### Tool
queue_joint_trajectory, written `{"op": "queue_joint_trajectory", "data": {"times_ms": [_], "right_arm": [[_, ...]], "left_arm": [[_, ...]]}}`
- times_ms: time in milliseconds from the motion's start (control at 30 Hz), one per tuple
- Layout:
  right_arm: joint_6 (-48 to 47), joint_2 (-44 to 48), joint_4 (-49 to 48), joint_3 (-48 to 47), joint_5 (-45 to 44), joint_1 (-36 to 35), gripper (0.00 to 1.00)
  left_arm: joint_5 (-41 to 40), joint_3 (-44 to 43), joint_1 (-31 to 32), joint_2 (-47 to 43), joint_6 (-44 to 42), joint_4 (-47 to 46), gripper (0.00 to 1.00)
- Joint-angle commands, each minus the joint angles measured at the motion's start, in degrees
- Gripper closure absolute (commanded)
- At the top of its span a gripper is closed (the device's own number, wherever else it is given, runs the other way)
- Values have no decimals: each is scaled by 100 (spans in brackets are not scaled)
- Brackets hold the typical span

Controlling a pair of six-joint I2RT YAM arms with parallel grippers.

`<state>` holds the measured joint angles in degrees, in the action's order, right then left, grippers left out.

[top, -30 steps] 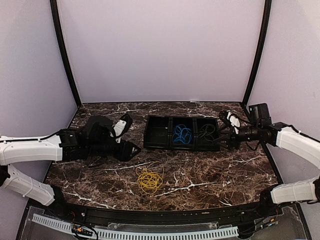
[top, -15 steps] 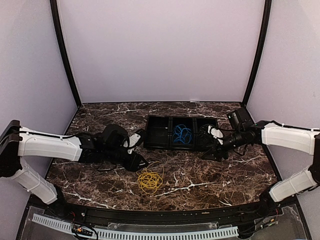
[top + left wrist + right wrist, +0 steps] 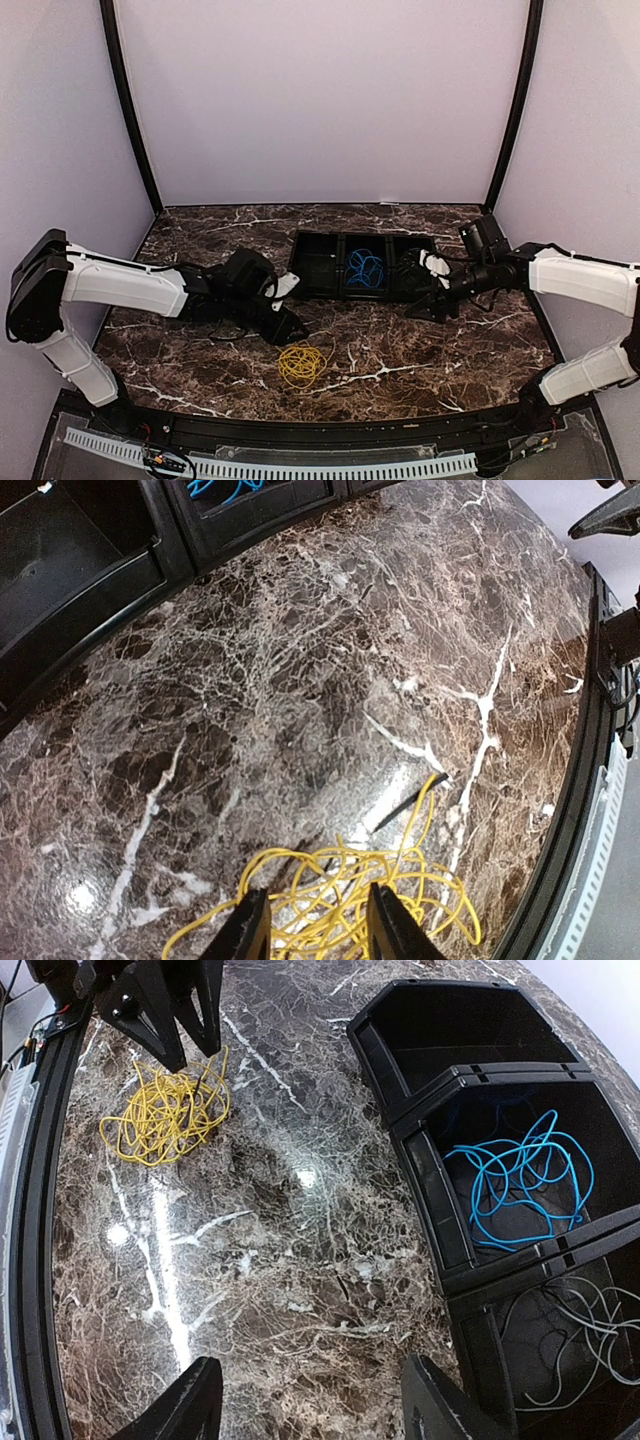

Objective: Untangle the cables

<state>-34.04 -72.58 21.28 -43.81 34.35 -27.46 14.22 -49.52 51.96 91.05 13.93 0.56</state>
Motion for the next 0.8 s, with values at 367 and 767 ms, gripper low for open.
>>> {"op": "queue_joint_trajectory", "data": {"times_ms": [367,767], "right_arm": [[13,185,-155,90,-92,-33,36],[28,198,-184,110,-130,-36,36]], "left_arm": [[66,159,96,-580,-164,10,57],[484,-18,181,76,-223,-35,81]]}}
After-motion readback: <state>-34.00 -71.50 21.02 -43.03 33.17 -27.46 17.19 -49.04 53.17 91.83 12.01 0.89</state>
